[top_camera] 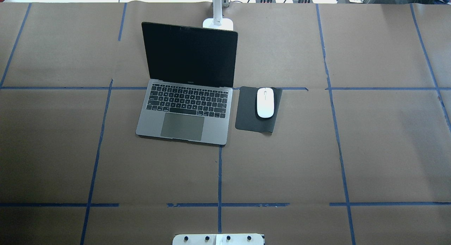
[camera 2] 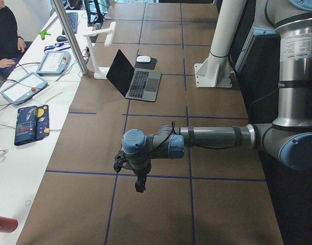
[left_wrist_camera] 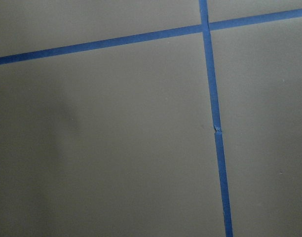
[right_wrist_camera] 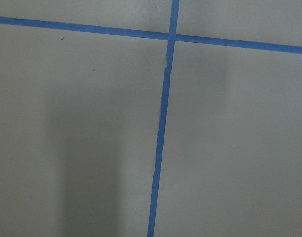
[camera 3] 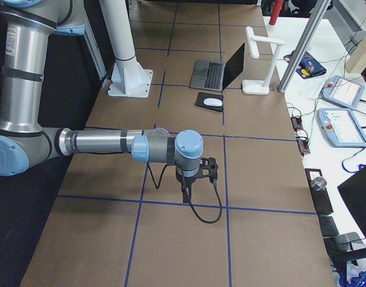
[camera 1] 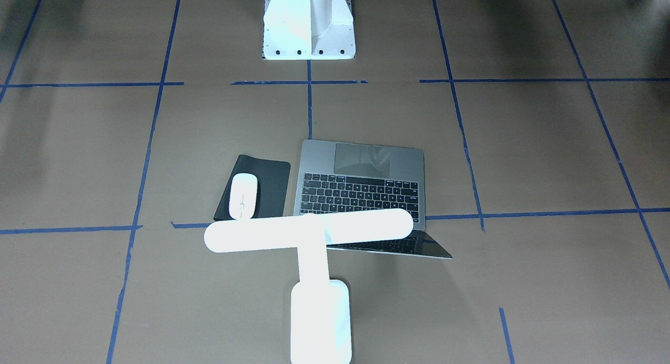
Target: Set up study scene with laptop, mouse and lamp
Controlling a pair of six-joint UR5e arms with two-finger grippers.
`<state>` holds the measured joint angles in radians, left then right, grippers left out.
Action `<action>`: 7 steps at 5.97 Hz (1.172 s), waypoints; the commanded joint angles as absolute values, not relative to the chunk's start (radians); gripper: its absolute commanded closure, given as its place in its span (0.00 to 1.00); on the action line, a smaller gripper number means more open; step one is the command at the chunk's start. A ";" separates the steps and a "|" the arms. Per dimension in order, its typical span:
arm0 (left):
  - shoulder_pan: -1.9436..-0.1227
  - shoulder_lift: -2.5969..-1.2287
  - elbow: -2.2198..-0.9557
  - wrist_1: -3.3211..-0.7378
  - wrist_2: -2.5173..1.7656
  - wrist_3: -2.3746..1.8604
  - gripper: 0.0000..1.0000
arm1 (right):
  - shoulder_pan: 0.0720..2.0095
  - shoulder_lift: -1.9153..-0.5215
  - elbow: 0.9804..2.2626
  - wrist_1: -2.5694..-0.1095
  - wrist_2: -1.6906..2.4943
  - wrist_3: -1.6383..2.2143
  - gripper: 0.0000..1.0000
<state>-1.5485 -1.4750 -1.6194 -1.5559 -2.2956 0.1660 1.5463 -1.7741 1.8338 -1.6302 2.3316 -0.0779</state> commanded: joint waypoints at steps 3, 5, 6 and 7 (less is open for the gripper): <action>-1.548 -1.463 -1.640 -1.552 -2.298 0.172 0.00 | 1.546 -1.779 1.835 -1.621 2.332 -0.080 0.00; -1.543 -1.463 -1.624 -1.552 -2.299 0.170 0.00 | 1.546 -1.782 1.841 -1.621 2.332 -0.078 0.00; -1.543 -1.463 -1.629 -1.554 -2.298 0.170 0.00 | 1.546 -1.782 1.841 -1.617 2.332 -0.078 0.00; -1.543 -1.463 -1.631 -1.557 -2.298 0.172 0.00 | 1.546 -1.782 1.842 -1.617 2.332 -0.077 0.00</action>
<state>-1.5434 -1.4635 -1.6288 -1.5543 -2.2983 0.1707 1.5463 -1.7824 1.8409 -1.6179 2.3316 -0.0778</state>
